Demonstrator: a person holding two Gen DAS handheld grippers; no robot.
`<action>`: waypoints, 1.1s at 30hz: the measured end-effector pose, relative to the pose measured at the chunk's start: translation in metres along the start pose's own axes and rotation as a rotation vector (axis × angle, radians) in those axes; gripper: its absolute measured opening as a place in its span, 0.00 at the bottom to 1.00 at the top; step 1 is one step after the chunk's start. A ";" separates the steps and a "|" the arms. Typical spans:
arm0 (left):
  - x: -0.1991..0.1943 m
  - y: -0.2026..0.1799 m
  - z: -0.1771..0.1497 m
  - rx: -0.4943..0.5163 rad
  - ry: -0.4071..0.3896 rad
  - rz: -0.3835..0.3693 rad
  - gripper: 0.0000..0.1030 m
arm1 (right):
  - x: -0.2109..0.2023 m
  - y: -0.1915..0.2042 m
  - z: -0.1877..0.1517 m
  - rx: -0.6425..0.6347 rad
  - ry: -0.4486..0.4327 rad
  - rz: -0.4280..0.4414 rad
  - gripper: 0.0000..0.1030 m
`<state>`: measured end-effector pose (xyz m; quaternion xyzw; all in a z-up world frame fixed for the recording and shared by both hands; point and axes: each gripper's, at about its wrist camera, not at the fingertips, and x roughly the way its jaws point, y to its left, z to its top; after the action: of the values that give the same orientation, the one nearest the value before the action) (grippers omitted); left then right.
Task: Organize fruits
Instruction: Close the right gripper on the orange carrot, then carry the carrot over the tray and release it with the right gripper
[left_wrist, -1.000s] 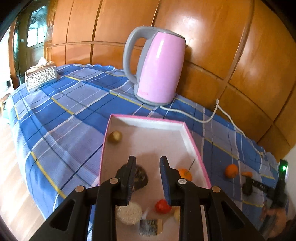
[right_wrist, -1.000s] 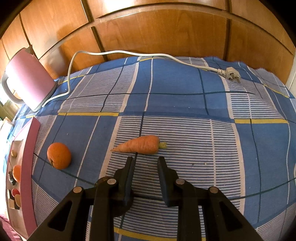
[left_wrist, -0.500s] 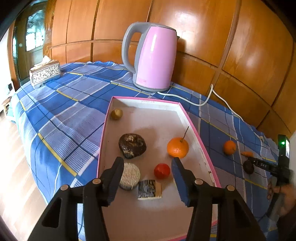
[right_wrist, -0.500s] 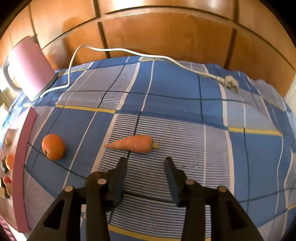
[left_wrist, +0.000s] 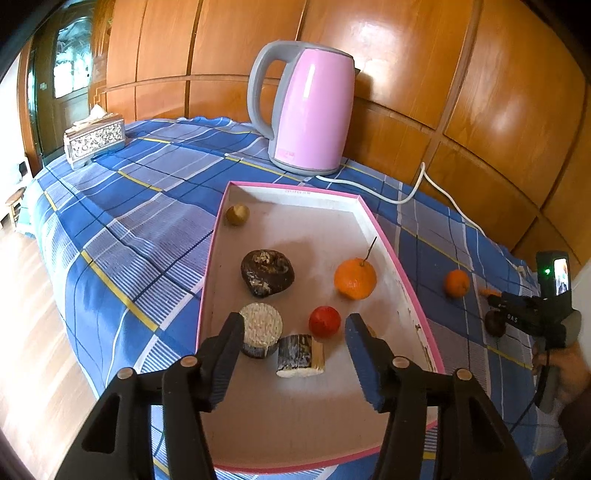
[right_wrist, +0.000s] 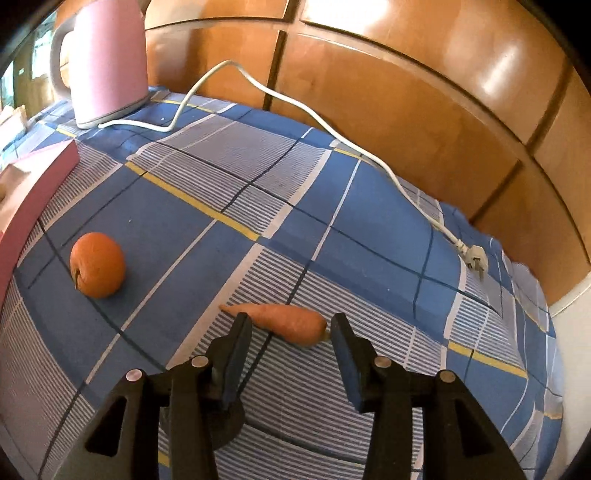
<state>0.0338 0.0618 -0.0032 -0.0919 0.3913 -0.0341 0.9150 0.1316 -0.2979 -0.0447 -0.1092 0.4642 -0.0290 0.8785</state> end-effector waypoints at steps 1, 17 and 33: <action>0.000 0.000 -0.001 -0.002 0.001 0.001 0.59 | 0.001 0.000 0.000 -0.003 0.004 -0.003 0.26; -0.012 0.004 -0.013 -0.015 -0.018 0.043 0.63 | -0.009 -0.001 -0.010 0.069 -0.024 -0.011 0.18; -0.019 0.014 -0.016 -0.066 -0.047 0.127 0.80 | -0.067 0.009 -0.006 0.147 -0.167 0.046 0.18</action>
<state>0.0090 0.0764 -0.0028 -0.0980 0.3756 0.0394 0.9207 0.0883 -0.2800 0.0049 -0.0359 0.3882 -0.0334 0.9203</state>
